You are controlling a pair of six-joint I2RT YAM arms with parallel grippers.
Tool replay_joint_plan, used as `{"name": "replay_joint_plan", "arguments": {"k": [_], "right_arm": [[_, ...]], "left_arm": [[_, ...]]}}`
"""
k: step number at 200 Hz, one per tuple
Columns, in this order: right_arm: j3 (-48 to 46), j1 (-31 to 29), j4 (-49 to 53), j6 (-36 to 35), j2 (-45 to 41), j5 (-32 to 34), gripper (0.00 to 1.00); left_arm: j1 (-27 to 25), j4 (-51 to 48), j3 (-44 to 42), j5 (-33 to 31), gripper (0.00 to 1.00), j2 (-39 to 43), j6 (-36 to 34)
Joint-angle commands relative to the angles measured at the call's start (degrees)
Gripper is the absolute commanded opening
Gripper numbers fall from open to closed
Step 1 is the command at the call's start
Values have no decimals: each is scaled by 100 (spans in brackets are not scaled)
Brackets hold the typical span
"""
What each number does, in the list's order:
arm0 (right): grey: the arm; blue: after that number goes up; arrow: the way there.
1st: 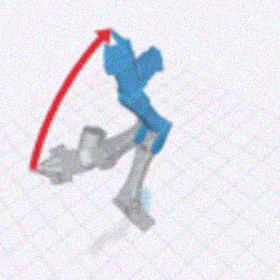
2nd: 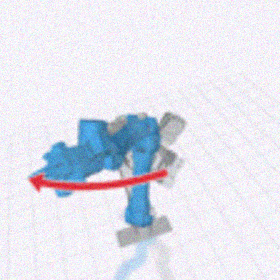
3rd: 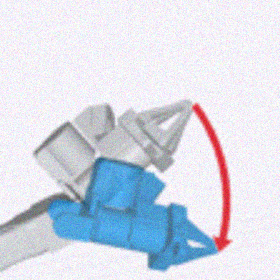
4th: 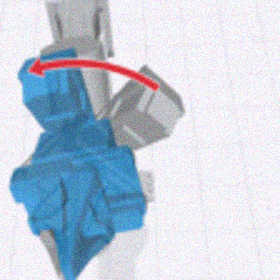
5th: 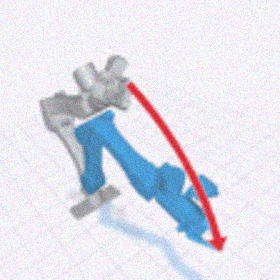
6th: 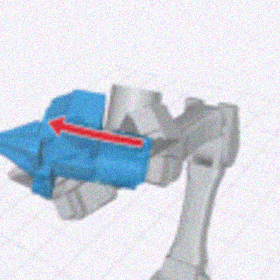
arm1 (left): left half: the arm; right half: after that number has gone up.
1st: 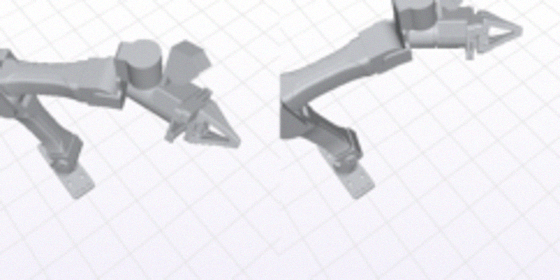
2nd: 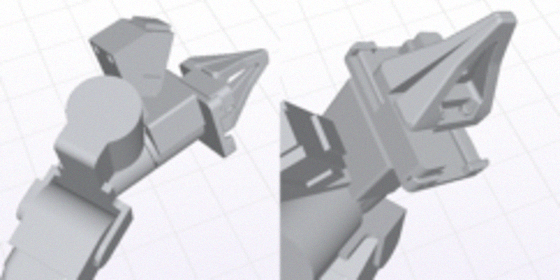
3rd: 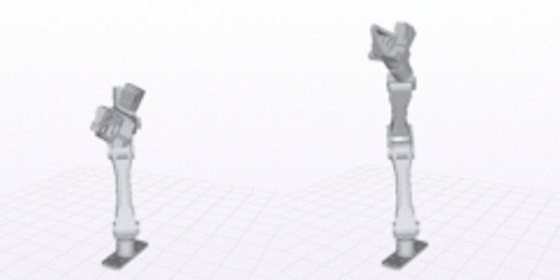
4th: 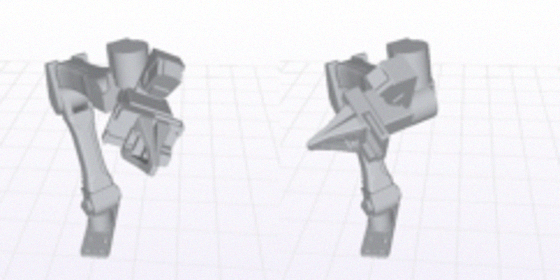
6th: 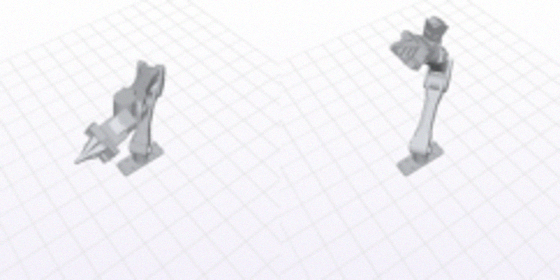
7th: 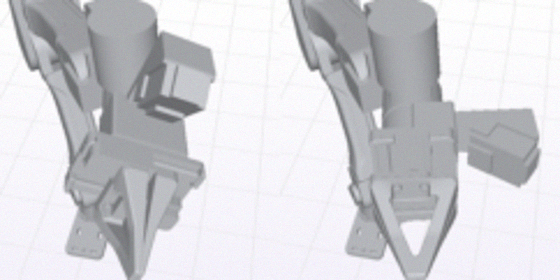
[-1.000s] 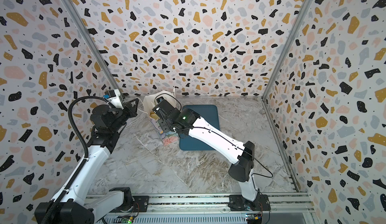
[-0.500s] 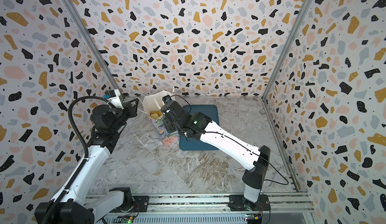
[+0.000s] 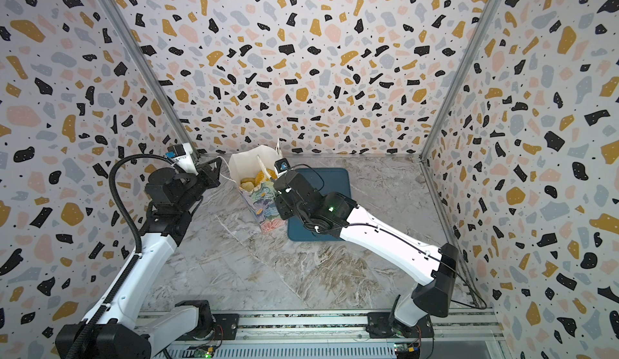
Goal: Place the fake bread into the paper bag
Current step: 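Withdraw the empty tongs with the right gripper away from the bag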
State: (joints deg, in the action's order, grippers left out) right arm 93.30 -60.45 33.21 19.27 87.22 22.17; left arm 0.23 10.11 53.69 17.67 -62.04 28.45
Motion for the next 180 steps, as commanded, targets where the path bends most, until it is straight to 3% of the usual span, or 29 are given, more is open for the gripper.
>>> {"name": "replay_joint_plan", "arguments": {"k": [1,84,132,165,180], "right_arm": [[-281,133,-634,-81,-576,227,41],[-1849,1055,-1179,-46,-1727,24,41],[-2963,1761,-1654,-469,-2280,105,40],[-3612,2494,-2003,-501,-2485,-238,40],[-3845,2738,-2162,-538,-2517,-352,40]], "left_arm": [[-23,176,19,-79,0,140,-141],[-23,141,12,-201,0,49,-87],[-23,-3,113,-339,0,-124,-163],[-23,-343,393,-642,22,-123,-346],[-23,-440,513,-686,37,-130,-361]]}}
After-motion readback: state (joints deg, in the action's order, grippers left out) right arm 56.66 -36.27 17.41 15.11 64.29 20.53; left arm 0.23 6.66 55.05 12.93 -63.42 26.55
